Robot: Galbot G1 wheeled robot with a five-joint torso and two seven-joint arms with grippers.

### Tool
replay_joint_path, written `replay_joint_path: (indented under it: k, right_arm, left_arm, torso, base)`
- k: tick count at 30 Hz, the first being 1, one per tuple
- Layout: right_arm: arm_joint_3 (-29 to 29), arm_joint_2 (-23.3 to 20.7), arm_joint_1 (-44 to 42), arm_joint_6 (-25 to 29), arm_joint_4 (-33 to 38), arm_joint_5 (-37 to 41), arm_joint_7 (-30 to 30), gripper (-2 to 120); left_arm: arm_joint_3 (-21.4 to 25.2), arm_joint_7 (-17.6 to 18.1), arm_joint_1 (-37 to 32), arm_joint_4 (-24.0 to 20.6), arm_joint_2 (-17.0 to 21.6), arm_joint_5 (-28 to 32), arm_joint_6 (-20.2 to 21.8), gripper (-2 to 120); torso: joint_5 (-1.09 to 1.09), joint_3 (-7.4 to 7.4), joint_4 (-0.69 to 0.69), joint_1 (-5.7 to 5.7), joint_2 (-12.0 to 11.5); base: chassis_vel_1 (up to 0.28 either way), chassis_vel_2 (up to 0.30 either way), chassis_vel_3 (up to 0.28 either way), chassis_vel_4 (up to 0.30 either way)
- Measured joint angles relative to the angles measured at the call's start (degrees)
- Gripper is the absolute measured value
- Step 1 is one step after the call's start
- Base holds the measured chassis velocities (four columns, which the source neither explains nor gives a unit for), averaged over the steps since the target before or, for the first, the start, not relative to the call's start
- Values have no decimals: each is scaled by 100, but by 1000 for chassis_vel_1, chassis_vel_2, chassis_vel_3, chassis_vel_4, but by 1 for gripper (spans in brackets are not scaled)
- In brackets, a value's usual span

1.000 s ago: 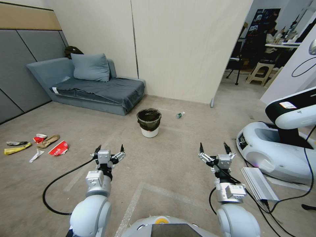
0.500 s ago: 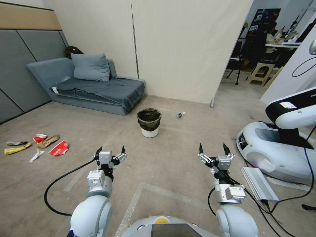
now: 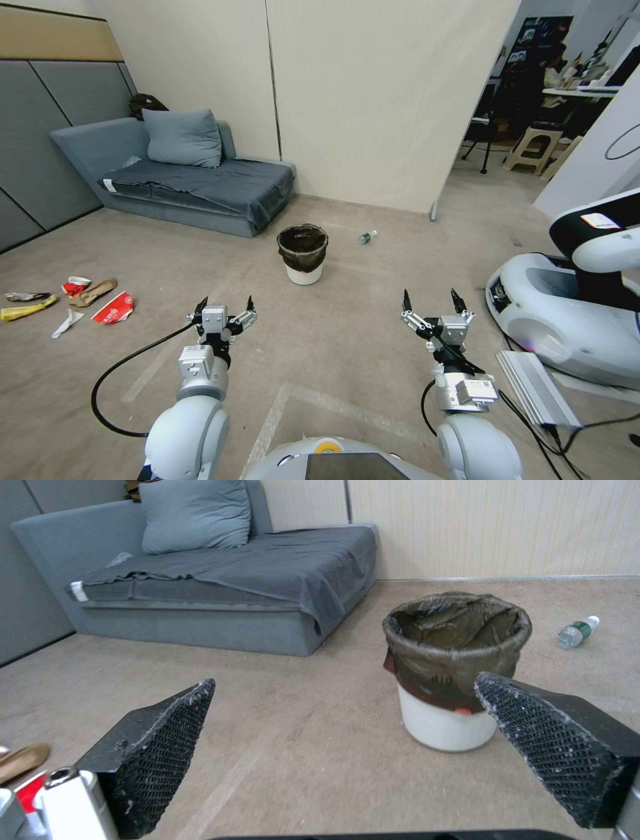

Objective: Pick up the trash bin, then pick up the garbage from the floor and place it into the trash bin.

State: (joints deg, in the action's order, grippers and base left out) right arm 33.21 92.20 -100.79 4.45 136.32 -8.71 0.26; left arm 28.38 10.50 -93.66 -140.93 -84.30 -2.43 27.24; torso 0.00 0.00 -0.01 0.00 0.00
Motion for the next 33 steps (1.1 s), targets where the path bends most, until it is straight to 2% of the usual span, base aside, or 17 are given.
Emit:
replay_joint_path:
  k: [9,10,21,24,25,28,31,32,33]
  right_arm:
    - [2,-3,1,25,-9,-15,-10,100]
    - [1,-3,2,31,-9,-15,-11,100]
    - [5,-6,2,108,-46,-18,-44,100]
    - [5,-6,2,115,-47,-19,-47,100]
    - [4,-6,2,125,-49,-19,-52,100]
    - [2,-6,4,140,-52,-20,-60,100]
    - [1,-6,3,165,-62,-26,-72,100]
    - [2,-6,1,182,-69,-33,-80,100]
    - [1,-7,7,217,-84,-48,-93,100]
  left_arm:
    - [-7,-3,-2,15,-4,-39,-18,100]
    - [-9,-3,0,15,-6,-49,-20,100]
    - [-42,-9,-2,27,-20,-103,-29,100]
    - [-53,-9,1,28,-23,-115,-29,100]
    - [-72,-9,4,28,-30,-128,-30,100]
    - [-81,-9,3,34,-34,-139,-30,100]
    - [-87,-9,2,42,-34,-148,-30,100]
    - [-87,-9,1,56,-35,-150,-30,100]
    - [-87,-9,2,59,-35,-154,-30,100]
  torso:
    - [3,0,2,0,0]
    - [-3,-1,1,0,0]
    - [4,1,3,1,0]
    - [-4,1,2,1,0]
    - [3,1,1,1,0]
    - [-2,0,2,0,0]
    - [3,0,2,1,0]
    - [-3,0,2,1,0]
    - [1,-1,2,0,0]
  base:
    - [-297,300,295,-288]
    - [-354,379,341,-345]
    - [-363,370,366,-354]
    - [-339,338,352,-355]
    - [-331,348,326,-343]
    - [-346,352,344,-350]
    - [-343,356,346,-353]
    - [-374,342,353,-325]
    - [-374,381,360,-325]
